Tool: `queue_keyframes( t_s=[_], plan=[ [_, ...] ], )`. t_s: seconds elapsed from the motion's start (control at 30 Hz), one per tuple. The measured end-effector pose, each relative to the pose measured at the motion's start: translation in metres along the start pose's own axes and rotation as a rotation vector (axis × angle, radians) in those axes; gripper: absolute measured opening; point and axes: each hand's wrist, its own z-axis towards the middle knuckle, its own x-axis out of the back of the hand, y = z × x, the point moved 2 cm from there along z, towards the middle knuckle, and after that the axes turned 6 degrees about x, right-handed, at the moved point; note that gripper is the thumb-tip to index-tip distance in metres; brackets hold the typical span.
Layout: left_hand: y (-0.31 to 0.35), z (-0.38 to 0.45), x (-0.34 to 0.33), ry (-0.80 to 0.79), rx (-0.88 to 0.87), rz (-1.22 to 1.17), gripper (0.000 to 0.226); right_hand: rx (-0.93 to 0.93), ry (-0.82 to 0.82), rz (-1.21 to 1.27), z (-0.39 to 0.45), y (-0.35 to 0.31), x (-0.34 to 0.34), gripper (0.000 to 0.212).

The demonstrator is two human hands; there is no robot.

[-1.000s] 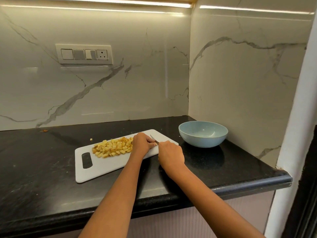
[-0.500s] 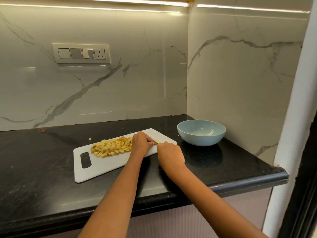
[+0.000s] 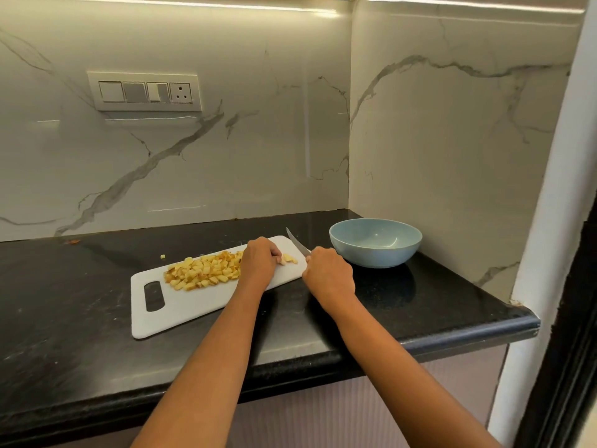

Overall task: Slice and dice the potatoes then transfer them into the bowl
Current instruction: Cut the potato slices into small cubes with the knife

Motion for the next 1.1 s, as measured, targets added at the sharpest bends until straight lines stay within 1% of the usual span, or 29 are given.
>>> queue_keyframes(
  t_s=[0.13,0.2,0.3,0.43,0.5,0.57,0.63,0.7,0.73,0.77,0.8,0.93,1.03,1.1],
  plan=[
    [-0.001,0.003,0.0,-0.001,-0.014,0.098,0.016,0.001,-0.023,0.0,0.001,-0.001,-0.002,0.024],
    [0.0,0.004,-0.001,-0.019,-0.036,0.164,0.025,0.001,-0.032,-0.004,0.0,0.0,-0.003,0.025],
    [0.004,0.003,-0.007,-0.107,-0.168,0.232,0.039,-0.004,-0.026,-0.007,0.001,0.002,-0.003,0.024],
    [0.004,0.007,-0.011,-0.23,-0.206,0.258,0.049,-0.024,-0.005,0.013,0.002,0.004,-0.002,0.023],
    [0.004,0.008,-0.011,-0.284,-0.181,0.259,0.045,-0.033,0.005,0.021,0.001,0.004,-0.001,0.024],
    [0.007,0.012,-0.011,-0.292,-0.136,0.179,0.032,-0.031,0.001,0.026,0.001,0.003,-0.001,0.024],
    [-0.003,0.012,-0.01,-0.318,-0.162,0.229,0.031,-0.027,-0.005,0.022,0.0,0.003,-0.001,0.025],
    [-0.003,0.01,-0.01,-0.314,-0.154,0.275,0.03,-0.025,-0.006,0.006,-0.001,0.004,0.0,0.025],
    [0.007,0.008,-0.009,-0.272,-0.136,0.264,0.027,-0.023,-0.007,-0.008,-0.002,0.004,0.001,0.025],
    [0.012,0.002,-0.008,-0.237,-0.13,0.209,0.026,-0.02,-0.01,-0.027,-0.003,0.004,0.001,0.024],
    [0.012,-0.006,-0.006,-0.235,-0.137,0.156,0.026,-0.017,-0.015,-0.055,-0.005,0.004,0.001,0.023],
    [0.014,-0.009,-0.004,-0.208,-0.073,0.123,0.03,0.02,-0.042,-0.182,-0.01,0.0,0.001,0.025],
    [0.011,-0.009,-0.002,-0.172,-0.081,0.11,0.03,0.055,-0.027,-0.261,-0.012,-0.004,-0.001,0.025],
    [0.013,-0.012,-0.001,-0.178,-0.101,0.122,0.027,0.092,-0.027,-0.286,-0.013,-0.007,-0.001,0.026]
  ],
)
